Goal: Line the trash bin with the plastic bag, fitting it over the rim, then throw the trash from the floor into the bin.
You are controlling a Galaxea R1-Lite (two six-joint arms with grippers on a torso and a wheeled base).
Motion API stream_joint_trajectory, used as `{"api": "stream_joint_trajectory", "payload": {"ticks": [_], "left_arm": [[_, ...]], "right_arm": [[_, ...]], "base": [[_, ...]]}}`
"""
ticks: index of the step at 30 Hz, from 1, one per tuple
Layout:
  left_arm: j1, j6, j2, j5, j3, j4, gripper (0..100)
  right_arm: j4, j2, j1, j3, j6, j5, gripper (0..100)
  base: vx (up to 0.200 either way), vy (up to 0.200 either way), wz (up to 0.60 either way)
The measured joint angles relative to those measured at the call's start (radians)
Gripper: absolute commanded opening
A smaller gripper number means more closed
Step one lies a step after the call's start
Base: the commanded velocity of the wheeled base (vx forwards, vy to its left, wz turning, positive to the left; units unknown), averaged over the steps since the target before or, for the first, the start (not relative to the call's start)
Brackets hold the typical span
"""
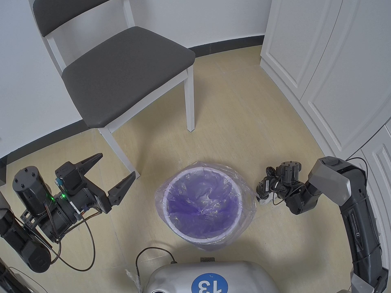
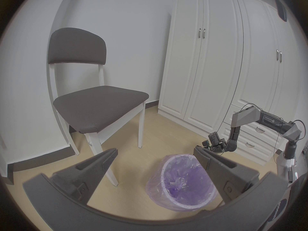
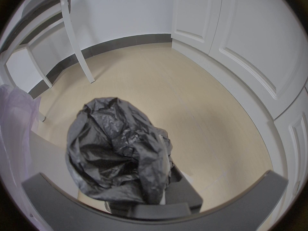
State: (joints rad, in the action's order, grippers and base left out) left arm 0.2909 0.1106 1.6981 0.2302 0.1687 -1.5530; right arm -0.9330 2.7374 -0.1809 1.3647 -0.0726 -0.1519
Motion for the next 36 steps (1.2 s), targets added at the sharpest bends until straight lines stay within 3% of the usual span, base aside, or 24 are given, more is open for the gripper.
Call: {"api": "stream_joint_trajectory", "payload": {"ticks": [5, 12, 24, 30, 36], "left_arm": [[0.000, 0.000, 0.000, 0.000, 0.000, 0.000, 100], [0.003, 0.001, -0.002, 0.000, -0.001, 0.000, 100], [0.001, 0.001, -0.034, -0.002, -0.005, 0.000, 100], [-0.002, 0.002, -0.069, -0.003, -0.008, 0.000, 100], [-0.001, 0.003, -0.100, -0.003, -0.006, 0.000, 100]], "right_arm": [[0.030, 0.000, 0.001, 0.003, -0.004, 0.000, 0], [-0.046, -0.045, -0.001, -0.104, 0.023, 0.008, 0], [-0.064, -0.484, -0.022, -0.325, 0.071, 0.016, 0], [-0.244, -0.661, -0.172, -0.497, 0.035, 0.013, 0], [-0.407, -0.750, -0.392, -0.630, 0.009, 0.009, 0]], "base": [[0.000, 0.000, 0.00], [0.000, 0.000, 0.00], [0.000, 0.000, 0.00], [0.000, 0.000, 0.00], [0.000, 0.000, 0.00]]}}
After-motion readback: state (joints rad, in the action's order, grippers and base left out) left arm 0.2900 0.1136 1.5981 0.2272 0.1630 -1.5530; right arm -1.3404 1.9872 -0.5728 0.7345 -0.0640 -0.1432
